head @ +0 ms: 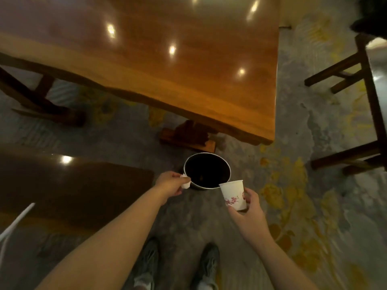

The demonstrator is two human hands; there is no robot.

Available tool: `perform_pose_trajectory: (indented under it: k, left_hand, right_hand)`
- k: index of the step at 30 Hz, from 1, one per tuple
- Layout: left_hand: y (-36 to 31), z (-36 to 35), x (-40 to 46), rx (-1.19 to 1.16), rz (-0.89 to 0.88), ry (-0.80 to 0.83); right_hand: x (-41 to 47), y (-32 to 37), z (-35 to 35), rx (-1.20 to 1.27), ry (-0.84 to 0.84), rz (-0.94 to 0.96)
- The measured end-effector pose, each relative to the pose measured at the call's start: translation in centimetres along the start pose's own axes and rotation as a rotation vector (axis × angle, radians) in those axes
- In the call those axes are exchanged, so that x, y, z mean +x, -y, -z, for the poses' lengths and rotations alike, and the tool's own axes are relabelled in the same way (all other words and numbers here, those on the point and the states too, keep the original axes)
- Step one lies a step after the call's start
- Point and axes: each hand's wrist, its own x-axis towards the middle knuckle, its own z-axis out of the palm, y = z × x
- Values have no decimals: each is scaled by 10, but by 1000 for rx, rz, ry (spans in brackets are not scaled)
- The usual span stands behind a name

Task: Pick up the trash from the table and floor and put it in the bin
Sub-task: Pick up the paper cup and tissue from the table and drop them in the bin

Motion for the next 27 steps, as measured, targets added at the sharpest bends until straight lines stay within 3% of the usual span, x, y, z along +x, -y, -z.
perform_pose_trajectory:
  k: [10,21,27]
  left_hand:
    - [-22,-39,54,-173,99,62]
    - [24,10,63,-188,152,-104]
    - [29,29,64,-150,123,-124]
  right_hand:
    - [32,-46,-10,42,-15,-149]
    - [109,-57,-33,261,19,-439]
    - [157,-50,-56,304,-1,-446]
